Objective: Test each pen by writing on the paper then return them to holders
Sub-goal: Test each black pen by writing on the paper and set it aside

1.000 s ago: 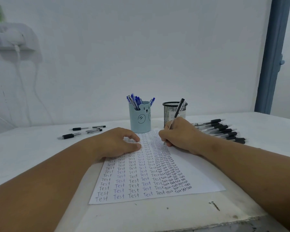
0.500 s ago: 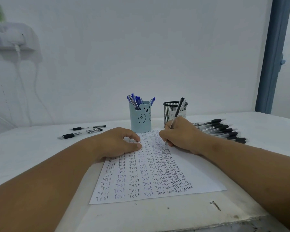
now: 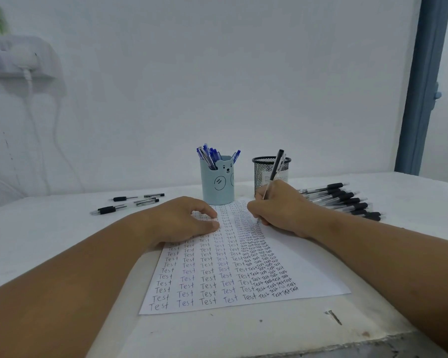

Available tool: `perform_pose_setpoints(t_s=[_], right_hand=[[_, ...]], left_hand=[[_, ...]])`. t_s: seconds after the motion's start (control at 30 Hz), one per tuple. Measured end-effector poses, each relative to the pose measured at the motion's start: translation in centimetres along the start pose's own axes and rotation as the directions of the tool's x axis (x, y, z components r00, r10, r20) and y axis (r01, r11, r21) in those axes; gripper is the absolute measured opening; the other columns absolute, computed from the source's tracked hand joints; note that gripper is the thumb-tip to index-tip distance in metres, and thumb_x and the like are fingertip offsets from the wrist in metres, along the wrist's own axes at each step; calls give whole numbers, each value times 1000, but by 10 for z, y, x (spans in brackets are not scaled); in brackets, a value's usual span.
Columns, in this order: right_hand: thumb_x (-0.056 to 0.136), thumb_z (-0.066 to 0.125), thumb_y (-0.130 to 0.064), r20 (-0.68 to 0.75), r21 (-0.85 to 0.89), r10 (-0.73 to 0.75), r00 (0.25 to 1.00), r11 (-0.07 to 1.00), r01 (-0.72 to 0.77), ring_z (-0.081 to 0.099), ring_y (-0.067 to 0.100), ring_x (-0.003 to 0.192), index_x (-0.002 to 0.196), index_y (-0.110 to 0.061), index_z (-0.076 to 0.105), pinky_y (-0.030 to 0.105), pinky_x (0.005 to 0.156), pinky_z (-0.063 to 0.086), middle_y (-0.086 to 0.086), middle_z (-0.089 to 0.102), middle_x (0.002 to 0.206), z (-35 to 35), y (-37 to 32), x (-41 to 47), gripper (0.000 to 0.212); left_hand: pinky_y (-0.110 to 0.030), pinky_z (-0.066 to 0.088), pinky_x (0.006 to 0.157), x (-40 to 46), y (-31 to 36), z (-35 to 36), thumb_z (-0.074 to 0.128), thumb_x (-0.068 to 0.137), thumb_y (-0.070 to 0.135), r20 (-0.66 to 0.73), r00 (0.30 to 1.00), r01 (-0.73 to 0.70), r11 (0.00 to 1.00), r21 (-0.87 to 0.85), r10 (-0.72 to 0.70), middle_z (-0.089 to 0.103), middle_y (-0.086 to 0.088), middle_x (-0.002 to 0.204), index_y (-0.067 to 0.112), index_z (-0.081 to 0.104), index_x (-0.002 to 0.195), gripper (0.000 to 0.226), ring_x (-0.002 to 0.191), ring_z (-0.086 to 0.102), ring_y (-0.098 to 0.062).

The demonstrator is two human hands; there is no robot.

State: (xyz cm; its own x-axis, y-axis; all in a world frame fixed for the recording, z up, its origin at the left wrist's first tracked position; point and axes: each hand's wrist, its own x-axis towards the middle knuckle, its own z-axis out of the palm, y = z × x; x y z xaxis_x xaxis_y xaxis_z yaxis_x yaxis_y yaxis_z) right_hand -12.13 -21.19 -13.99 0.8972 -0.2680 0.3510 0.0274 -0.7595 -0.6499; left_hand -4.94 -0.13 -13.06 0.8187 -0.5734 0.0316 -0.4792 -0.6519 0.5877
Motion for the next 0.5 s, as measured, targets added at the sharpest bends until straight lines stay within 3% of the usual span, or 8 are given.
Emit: perform_pose_setpoints(t_s=[0.2, 0.33, 0.43, 0.5], right_hand=[[81, 63, -13, -13, -33, -14, 1000, 999, 13, 55, 12, 56, 58, -11, 61, 25, 60, 46, 9, 68, 60, 0, 0, 0, 23], [79, 63, -12, -9, -9, -18, 1000, 1000, 18, 59, 17, 61, 57, -10, 59, 31, 69, 51, 18, 71, 70, 0, 1, 1, 22], [79, 63, -12, -8, -17, -17, 1000, 1000, 17, 59, 17, 61, 58, -9, 61, 38, 74, 57, 18, 71, 69, 0, 0, 1, 22], [80, 63, -12, -11, -12, -8, 1000, 1000, 8, 58, 15, 59, 58, -10, 61, 34, 71, 55, 14, 69, 62, 0, 0, 2, 22]], left_hand=[[-25, 32, 92, 0, 0, 0, 71, 87, 49, 7, 1000, 9, 1000, -9, -9, 45, 9, 127, 41, 66, 119, 33, 113, 43, -8], [-26, 32, 93, 1, -1, 0, 72, 87, 49, 9, 1000, 5, 1000, -20, -5, 46, 8, 145, 41, 67, 118, 32, 114, 43, -8], [-27, 32, 97, 1, -2, 0, 72, 86, 50, 6, 1000, 1, 1000, -20, 0, 45, 7, 146, 41, 67, 117, 33, 116, 43, -9], [-27, 33, 97, 1, -3, 0, 73, 86, 50, 7, 1000, 4, 1000, -28, -4, 45, 7, 147, 41, 67, 117, 33, 117, 43, -9]])
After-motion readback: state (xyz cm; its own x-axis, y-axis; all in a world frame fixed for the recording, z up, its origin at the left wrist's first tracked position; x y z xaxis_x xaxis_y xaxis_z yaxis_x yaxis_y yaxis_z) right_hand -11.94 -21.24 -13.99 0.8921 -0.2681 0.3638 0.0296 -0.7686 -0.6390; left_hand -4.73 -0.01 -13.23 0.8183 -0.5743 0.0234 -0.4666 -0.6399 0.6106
